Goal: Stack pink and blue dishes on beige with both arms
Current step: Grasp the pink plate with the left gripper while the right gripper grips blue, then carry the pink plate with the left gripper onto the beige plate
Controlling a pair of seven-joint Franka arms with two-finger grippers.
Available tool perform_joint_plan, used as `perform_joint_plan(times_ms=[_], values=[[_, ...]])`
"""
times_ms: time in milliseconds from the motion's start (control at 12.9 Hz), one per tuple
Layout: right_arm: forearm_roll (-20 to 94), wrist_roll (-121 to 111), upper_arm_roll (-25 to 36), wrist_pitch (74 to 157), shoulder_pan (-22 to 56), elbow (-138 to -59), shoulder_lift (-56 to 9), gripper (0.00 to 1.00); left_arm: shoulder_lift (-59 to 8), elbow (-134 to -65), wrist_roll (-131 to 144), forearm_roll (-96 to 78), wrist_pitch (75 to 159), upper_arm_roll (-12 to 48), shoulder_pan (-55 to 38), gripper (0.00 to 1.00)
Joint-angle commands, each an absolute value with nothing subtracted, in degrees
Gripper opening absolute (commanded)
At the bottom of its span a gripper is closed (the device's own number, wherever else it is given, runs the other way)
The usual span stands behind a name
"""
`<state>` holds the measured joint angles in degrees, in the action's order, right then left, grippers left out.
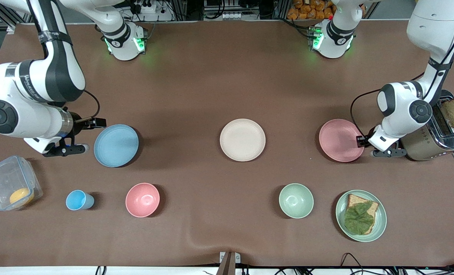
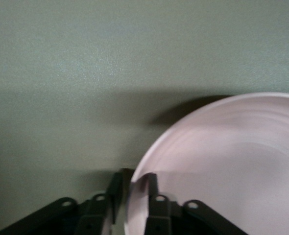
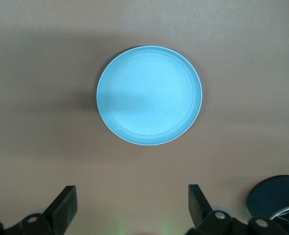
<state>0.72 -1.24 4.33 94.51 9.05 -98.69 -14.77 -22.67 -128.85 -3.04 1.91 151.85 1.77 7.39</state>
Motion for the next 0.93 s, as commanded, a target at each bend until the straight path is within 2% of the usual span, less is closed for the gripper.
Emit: perform_joint_plan(times_ms=[0,232,464,619,851], values=[[1.2,-1.6,3.9,95.4,7.6,-98.7,-16.1,1.0,-19.6,-129.5,-3.6,0.3,152.1,2.4,7.8,0.0],[1.2,-1.8,3.9,96.1,7.4,-98.7,-17.4,1.0,-11.0,-127.4,4.2,-5.7,142.9,8.3,7.5,0.0],[1.2,-3.2,3.9,97.6,6.7,-98.7,-19.1,1.0,-9.0,-117.5,20.8,-6.1,129.2,17.4,7.2,0.0],[1.3,-4.3,3.9,98.5,6.3,-98.7,-19.9,1.0,-9.7,-113.4,25.3,-6.0,126.7,21.4,7.0,0.0],[1.4,-4.6,3.9,99.9,6.3,-98.7,-21.1,1.0,-9.8,-113.2,26.9,-6.0,126.7,24.0,6.9,0.0]])
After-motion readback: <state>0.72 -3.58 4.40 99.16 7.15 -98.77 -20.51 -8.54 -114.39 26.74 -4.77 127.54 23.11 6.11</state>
